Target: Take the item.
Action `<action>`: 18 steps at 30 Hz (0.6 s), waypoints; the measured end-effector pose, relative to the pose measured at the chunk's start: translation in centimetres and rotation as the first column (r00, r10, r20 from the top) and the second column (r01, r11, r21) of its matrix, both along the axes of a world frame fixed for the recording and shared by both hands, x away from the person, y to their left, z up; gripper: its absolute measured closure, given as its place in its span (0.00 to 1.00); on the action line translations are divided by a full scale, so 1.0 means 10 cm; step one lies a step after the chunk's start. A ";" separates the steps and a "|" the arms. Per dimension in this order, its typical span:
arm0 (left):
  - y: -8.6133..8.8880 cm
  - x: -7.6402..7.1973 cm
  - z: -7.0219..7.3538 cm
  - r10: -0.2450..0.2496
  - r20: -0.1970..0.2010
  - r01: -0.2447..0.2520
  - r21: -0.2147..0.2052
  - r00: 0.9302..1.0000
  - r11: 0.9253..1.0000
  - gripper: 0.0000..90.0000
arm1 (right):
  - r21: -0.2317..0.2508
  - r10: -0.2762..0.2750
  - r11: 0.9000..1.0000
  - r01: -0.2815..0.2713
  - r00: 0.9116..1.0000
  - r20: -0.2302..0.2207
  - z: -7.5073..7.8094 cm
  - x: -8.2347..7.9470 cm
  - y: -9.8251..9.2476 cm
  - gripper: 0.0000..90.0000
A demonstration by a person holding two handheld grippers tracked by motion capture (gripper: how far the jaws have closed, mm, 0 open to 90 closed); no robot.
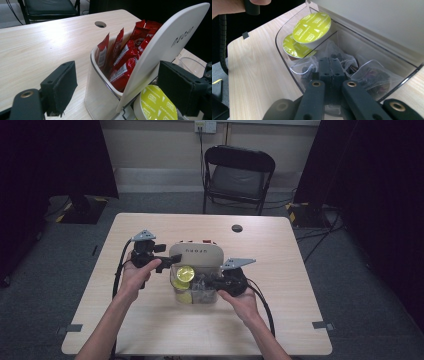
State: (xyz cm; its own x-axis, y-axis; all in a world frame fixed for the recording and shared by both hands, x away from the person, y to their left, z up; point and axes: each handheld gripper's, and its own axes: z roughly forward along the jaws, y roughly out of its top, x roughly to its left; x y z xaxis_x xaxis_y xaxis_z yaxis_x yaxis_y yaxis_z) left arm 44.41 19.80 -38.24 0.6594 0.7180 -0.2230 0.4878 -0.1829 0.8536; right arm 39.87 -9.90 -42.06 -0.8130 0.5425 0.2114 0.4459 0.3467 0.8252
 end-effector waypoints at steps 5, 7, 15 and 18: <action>0.00 0.00 0.00 -0.001 0.000 0.001 -0.001 1.000 1.000 0.18 | 0.020 -0.013 1.000 0.012 1.000 0.023 0.04 -0.01 -0.02 1.00; 0.00 0.00 0.00 -0.001 0.000 0.001 -0.003 1.000 1.000 0.18 | 0.027 -0.013 1.000 0.013 1.000 0.027 0.06 -0.02 -0.02 1.00; 0.00 0.00 -0.01 0.000 -0.003 0.000 0.006 1.000 1.000 0.18 | 0.045 -0.023 0.999 0.021 0.999 0.042 0.12 -0.03 -0.03 1.00; 0.00 0.00 -0.01 -0.001 -0.003 0.001 0.002 1.000 1.000 0.18 | 0.052 -0.023 0.998 0.021 0.999 0.046 0.13 -0.03 -0.04 1.00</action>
